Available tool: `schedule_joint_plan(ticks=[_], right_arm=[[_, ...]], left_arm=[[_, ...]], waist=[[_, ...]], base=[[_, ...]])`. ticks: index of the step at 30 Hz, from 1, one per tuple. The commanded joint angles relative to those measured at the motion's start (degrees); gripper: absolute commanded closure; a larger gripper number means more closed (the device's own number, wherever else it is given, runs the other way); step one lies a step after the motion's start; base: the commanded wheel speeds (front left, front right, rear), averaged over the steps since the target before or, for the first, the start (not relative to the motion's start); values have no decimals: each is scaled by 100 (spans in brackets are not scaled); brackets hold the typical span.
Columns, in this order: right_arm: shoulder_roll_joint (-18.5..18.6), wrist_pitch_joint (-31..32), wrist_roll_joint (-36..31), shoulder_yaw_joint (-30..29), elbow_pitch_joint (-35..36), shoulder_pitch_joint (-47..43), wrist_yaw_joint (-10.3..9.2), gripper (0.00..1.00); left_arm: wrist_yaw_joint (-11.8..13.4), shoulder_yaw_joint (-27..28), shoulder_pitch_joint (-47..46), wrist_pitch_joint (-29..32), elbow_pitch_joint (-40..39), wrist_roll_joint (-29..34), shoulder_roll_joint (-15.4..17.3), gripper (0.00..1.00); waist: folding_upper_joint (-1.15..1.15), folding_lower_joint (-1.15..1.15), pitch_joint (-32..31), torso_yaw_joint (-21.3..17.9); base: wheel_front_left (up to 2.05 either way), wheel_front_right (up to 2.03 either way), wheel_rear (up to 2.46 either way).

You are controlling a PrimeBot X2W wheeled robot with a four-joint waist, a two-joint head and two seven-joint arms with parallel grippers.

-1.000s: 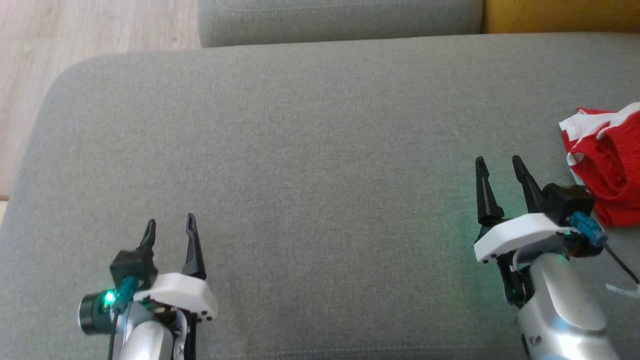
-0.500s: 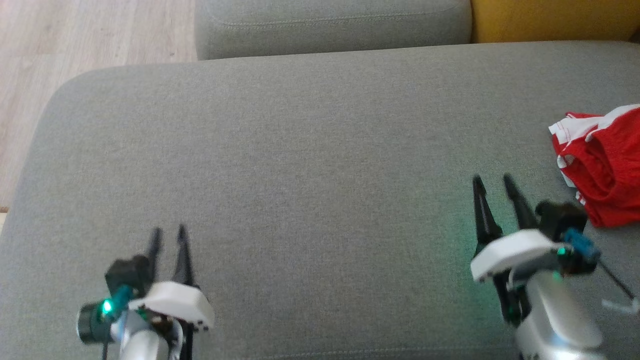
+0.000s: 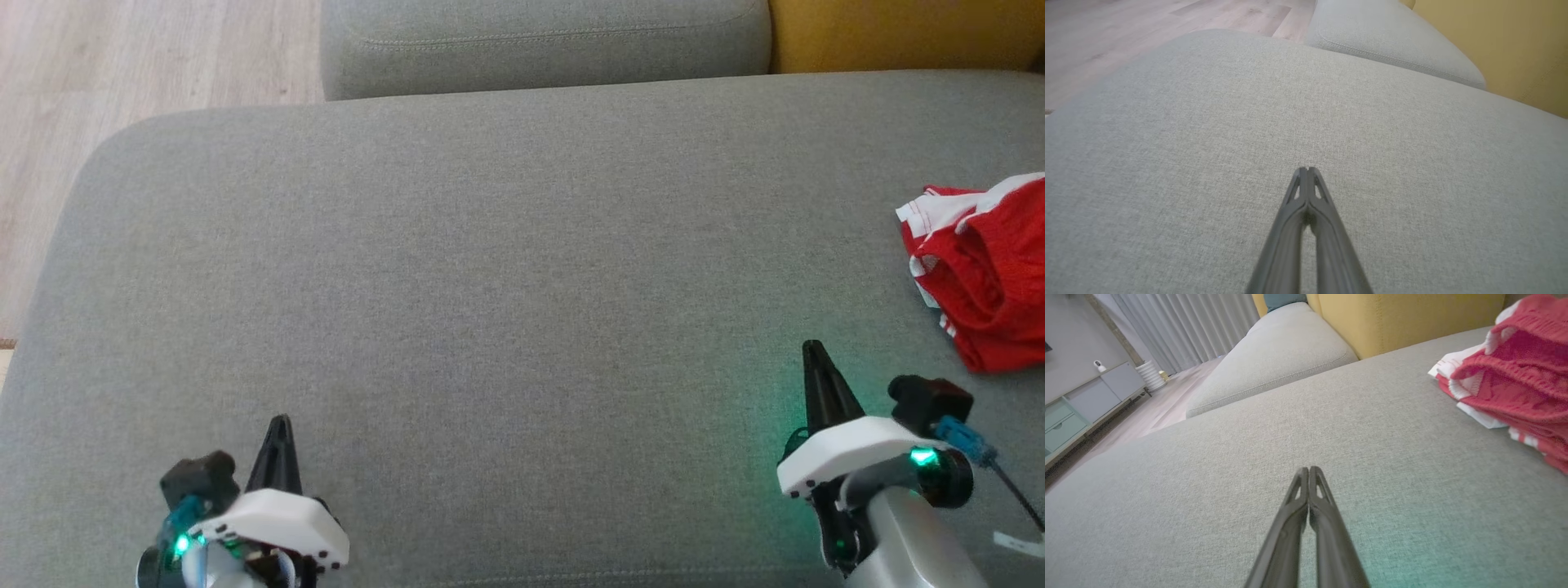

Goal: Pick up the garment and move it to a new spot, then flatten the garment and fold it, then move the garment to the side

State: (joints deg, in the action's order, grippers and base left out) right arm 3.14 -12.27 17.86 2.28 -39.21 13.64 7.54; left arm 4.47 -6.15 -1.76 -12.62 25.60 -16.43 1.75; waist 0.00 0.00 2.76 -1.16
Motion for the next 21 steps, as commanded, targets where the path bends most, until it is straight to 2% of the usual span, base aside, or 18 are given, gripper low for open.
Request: schedule_joint_plan(ticks=[1, 21], right_arm=[[16, 41, 211, -39, 261, 238, -1, 100], [8, 361, 1509, -181, 677, 52, -1, 100]], left_arm=[[-39, 120, -261, 42, -228, -197, 42, 100], [-247, 316, -285, 369, -404, -1523, 54, 100]], waist=[[0, 0, -4, 2], [0, 0, -49, 22]], base=[[0, 0, 0], [0, 0, 0]])
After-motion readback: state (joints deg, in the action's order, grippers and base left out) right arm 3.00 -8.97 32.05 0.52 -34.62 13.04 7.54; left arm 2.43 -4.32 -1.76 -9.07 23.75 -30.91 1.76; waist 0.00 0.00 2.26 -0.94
